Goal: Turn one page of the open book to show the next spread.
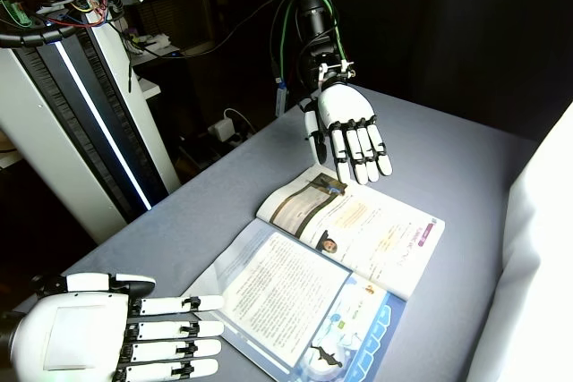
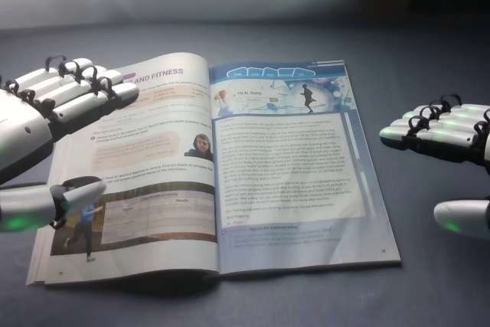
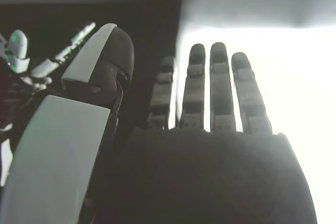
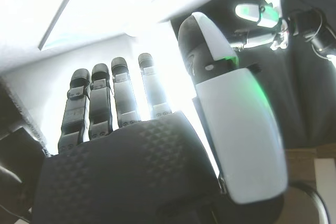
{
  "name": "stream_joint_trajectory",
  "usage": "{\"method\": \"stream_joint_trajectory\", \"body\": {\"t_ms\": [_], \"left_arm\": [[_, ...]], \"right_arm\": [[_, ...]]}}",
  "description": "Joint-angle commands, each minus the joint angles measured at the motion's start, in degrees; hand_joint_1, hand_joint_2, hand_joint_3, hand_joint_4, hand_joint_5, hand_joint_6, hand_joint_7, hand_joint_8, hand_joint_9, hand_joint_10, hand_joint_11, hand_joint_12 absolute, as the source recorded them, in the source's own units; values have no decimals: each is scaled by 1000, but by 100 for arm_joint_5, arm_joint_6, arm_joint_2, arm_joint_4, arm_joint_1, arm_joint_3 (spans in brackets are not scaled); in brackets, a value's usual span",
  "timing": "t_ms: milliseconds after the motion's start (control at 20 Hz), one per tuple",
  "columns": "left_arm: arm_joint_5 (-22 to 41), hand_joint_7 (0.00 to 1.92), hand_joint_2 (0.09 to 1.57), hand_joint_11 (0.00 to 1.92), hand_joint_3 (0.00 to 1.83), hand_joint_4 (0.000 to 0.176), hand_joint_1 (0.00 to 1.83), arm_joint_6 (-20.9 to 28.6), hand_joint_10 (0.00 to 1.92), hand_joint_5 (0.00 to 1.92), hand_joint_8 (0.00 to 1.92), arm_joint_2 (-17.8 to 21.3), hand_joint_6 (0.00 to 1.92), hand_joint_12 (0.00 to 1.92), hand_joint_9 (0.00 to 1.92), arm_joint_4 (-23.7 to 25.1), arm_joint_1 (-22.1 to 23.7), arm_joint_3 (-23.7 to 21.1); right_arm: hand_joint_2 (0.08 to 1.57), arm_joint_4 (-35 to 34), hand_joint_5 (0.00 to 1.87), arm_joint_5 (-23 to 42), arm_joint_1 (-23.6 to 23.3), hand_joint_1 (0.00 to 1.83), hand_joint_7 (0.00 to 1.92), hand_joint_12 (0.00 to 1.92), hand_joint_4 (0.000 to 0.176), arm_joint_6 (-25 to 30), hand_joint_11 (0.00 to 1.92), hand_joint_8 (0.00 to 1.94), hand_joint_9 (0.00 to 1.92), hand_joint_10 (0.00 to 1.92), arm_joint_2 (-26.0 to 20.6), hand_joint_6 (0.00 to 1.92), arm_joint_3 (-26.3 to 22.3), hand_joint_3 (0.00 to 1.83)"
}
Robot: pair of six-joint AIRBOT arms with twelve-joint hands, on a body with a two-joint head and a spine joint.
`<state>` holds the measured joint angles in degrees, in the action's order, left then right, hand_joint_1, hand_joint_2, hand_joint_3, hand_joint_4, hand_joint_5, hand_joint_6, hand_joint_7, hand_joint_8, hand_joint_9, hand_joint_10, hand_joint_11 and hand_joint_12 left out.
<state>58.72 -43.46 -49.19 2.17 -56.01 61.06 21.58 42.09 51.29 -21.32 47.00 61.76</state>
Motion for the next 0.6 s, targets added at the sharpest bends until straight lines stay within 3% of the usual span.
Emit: {"method": "stream_joint_trajectory", "body": {"t_ms": [0,50,100,150,300,550], "left_arm": [[663,0,1349,0,28,16,337,22,0,10,0,-9,3,0,0,-110,33,34],[656,0,1350,0,21,18,352,22,0,16,0,-10,4,0,0,-110,31,36],[646,0,1354,0,18,38,292,22,0,2,0,-9,0,0,0,-119,19,40],[639,0,1355,0,17,42,279,22,0,0,0,-7,0,0,0,-130,7,44],[669,0,1367,0,14,35,217,21,0,0,0,28,0,0,0,-203,-81,30],[697,0,1365,0,2,41,364,19,0,10,0,116,2,0,0,-311,-232,-17]], "right_arm": [[1307,-127,0,484,-55,32,0,0,0,32,0,0,0,0,-9,0,3,38],[1305,-80,0,440,-80,6,0,0,0,32,0,0,0,0,-7,0,8,31],[1308,58,0,322,-139,2,0,0,0,42,0,0,0,0,21,0,27,30],[1311,206,0,231,-196,20,0,0,0,95,0,0,0,0,59,0,56,27],[1295,926,16,-192,-546,11,0,0,0,489,0,0,0,0,246,6,193,11],[1282,1827,15,-676,-881,2,0,0,0,892,0,0,0,0,539,6,373,2]]}}
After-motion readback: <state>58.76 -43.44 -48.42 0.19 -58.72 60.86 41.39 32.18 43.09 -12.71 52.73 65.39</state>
